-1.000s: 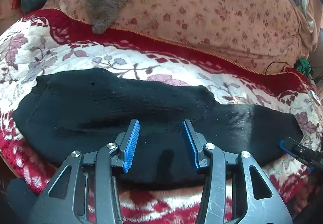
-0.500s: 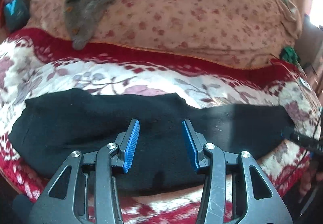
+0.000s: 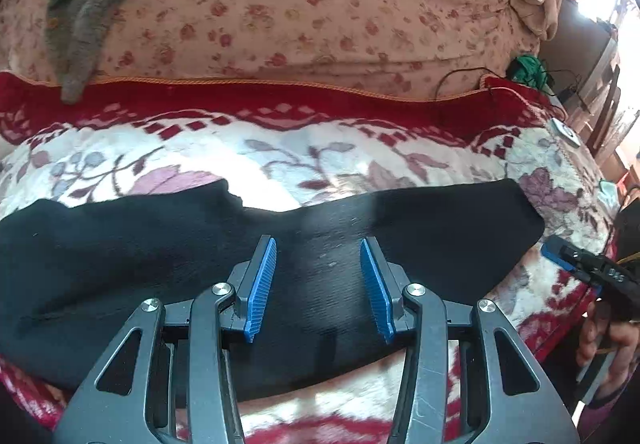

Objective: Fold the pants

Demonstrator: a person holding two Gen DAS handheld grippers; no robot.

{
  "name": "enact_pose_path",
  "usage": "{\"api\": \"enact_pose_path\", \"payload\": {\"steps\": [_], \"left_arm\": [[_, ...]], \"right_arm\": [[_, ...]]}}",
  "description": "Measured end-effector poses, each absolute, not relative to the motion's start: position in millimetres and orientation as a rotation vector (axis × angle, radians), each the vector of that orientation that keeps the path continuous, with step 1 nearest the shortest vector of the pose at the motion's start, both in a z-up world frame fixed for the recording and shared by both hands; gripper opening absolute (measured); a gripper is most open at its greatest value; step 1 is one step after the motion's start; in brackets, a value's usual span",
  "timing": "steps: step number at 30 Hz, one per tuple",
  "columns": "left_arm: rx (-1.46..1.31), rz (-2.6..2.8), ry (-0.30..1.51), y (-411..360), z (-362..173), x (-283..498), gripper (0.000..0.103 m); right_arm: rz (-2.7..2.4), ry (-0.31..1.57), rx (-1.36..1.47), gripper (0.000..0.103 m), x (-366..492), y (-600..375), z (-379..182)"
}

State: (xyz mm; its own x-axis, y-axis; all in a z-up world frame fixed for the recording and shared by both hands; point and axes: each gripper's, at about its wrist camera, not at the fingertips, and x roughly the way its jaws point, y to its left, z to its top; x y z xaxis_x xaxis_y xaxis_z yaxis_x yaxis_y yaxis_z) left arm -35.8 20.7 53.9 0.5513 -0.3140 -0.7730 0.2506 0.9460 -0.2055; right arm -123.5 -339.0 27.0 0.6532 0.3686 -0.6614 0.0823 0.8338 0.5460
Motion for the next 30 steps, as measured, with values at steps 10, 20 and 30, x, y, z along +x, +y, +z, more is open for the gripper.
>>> {"api": "enact_pose_path", "payload": {"steps": [10, 20, 30], "left_arm": [[-0.02, -0.43, 0.971, -23.0, 52.2, -21.2, 0.043], [-0.047, -0.527, 1.031, -66.1, 44.6, 0.5, 0.043], [0.038, -0.762, 1.083, -135.8, 35.2, 33.6, 0.043]], "right_arm": [[0.081, 0.871, 0.69, 0.058, -130.1, -375.9, 7.9], [0.048, 0.916, 0.74, 0.059, -115.8, -390.1, -4.8], [0.106, 0.85, 0.886, 0.059, -103.1, -412.7, -19.4]]}}
